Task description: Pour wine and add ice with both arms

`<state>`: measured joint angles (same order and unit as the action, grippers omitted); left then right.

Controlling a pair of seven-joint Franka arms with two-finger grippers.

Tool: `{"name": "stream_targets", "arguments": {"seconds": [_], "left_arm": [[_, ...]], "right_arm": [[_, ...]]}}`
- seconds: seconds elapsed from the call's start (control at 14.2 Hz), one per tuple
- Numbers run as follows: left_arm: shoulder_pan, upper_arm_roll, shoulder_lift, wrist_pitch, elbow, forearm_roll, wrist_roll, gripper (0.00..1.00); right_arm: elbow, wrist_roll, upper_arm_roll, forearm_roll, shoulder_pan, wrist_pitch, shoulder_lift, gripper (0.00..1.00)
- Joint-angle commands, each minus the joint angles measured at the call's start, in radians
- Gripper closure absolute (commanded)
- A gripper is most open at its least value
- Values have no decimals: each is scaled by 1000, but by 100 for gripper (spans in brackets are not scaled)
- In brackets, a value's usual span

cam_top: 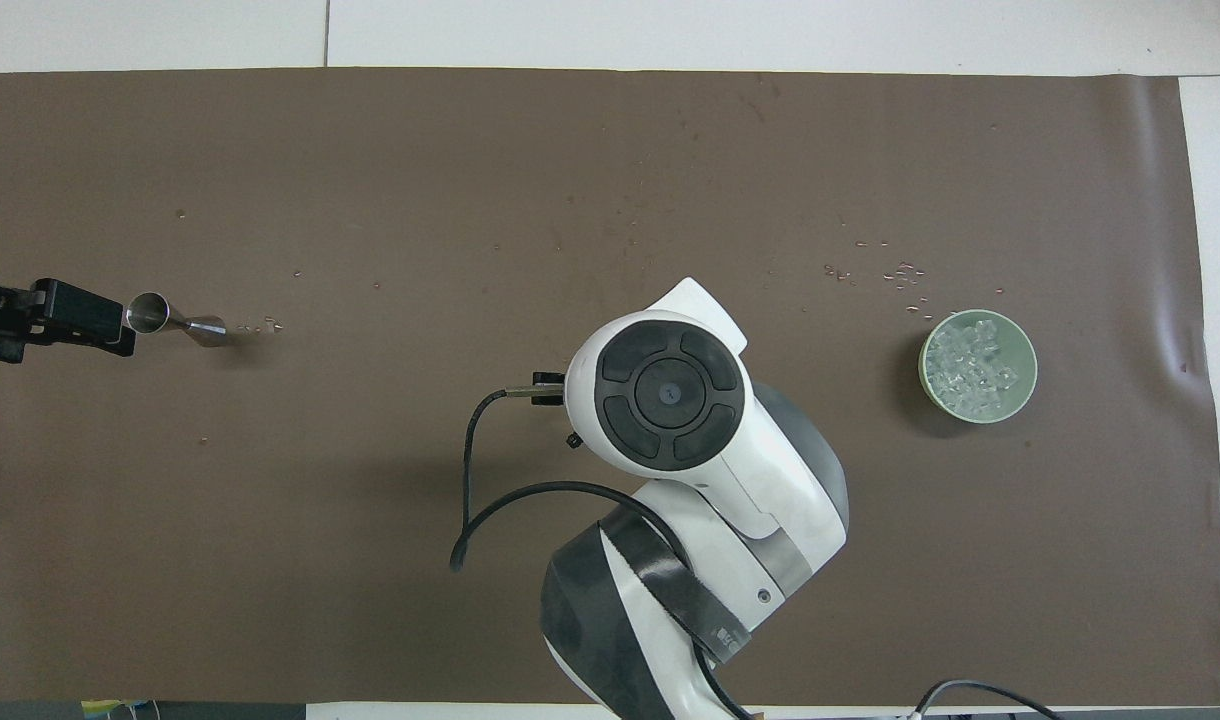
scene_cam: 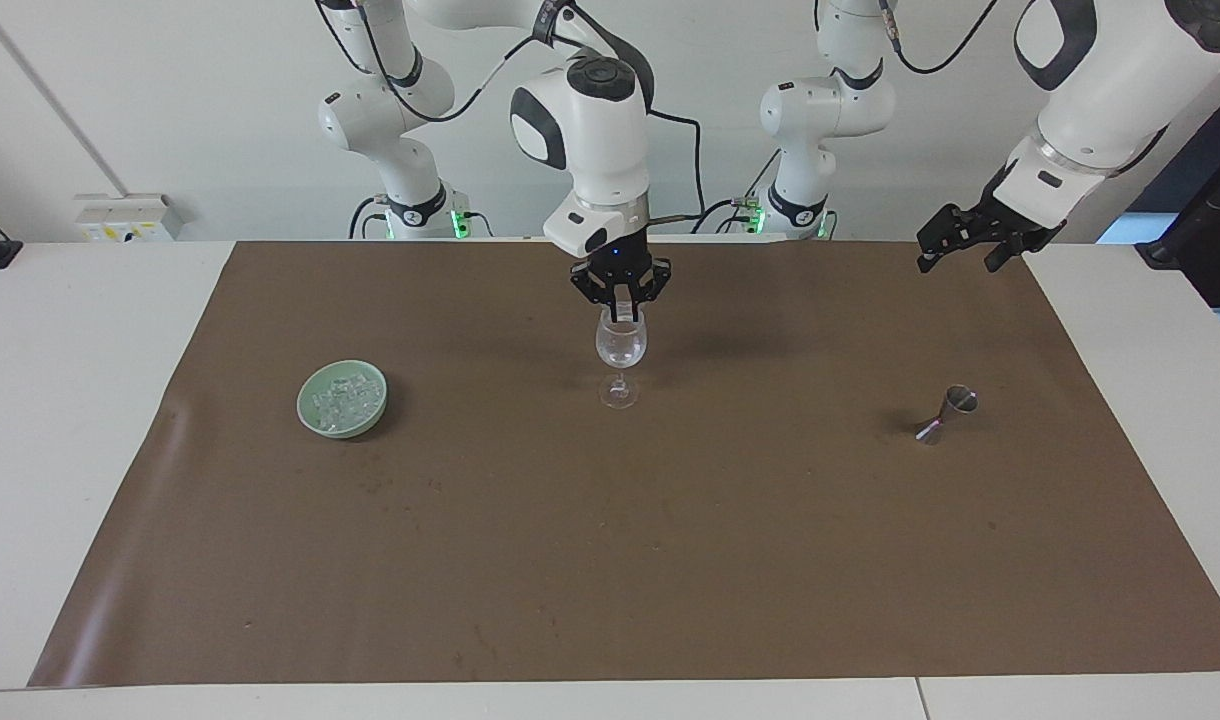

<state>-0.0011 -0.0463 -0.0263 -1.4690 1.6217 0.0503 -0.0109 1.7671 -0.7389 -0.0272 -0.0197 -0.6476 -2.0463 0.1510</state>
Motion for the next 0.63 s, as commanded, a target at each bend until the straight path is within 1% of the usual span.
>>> {"name": "stream_targets", "arguments": {"seconds": [0.0, 0.07, 0.21, 0.42, 0.49, 0.56], "left_arm": [[-22, 16, -17, 3, 18, -49, -76, 0], [-22, 16, -17, 1, 18, -49, -72, 0], [-22, 16, -17, 9, 18, -50, -40, 0], [-23, 10, -17, -10, 20, -50, -3, 0], [-23, 5, -17, -10, 21, -50, 2, 0], [-25, 5, -17, -13, 21, -50, 5, 0]], "right_arm": [[32, -7, -2, -9, 5, -21, -27, 65], [26, -8, -2, -9, 5, -20, -25, 59], [-6, -10, -2, -8, 6, -8, -16, 58], [-90, -8, 1, 7, 31, 76, -10, 57], [-92, -1, 4, 10, 55, 95, -14, 51], [-92, 4, 6, 12, 80, 112, -24, 47]]}}
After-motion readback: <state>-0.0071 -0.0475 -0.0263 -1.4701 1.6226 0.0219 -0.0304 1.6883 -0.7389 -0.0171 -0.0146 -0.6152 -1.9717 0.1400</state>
